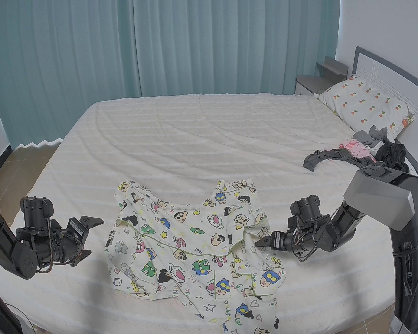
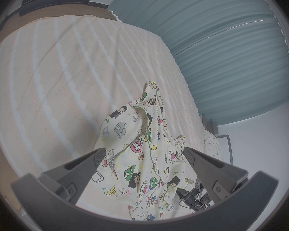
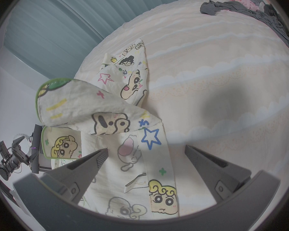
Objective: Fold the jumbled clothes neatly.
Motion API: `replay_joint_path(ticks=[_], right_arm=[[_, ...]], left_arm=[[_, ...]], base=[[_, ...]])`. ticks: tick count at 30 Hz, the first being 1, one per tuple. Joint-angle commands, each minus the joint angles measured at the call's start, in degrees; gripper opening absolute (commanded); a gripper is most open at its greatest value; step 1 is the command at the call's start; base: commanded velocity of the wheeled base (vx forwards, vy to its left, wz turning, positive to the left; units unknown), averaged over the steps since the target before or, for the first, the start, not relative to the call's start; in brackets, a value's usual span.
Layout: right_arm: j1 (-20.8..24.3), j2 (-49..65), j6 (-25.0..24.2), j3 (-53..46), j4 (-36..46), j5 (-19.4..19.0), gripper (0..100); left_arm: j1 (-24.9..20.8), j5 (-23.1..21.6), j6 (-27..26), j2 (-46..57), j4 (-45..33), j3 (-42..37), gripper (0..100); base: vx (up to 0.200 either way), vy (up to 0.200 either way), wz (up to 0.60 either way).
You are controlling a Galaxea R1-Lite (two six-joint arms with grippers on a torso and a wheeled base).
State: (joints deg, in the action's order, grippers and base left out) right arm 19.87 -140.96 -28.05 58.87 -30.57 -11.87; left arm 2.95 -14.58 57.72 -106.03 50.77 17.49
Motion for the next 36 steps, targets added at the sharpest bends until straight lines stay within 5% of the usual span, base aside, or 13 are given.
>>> replay_joint_path(ticks=[1,14,36], right_arm=[[0.17,-0.02,-0.07,0.46,0.69,0.18,0],[0.17,0.51,-0.34,-0.07,1.66,0.89,0],[-8.01,7.89,0.28,-7.36,0.52,12.66,0]], left_arm=[[0.04,-0.01,0.11,-0.23,0.03,0.0,100],[-0.05,-0.01,0.02,-0.23,0.03,0.0,100],[-1.19,0.69,-0.15,-0.23,0.11,-0.88,100]], base=[[0.0,0.0,0.0],[0.0,0.0,0.0],[0.0,0.0,0.0]])
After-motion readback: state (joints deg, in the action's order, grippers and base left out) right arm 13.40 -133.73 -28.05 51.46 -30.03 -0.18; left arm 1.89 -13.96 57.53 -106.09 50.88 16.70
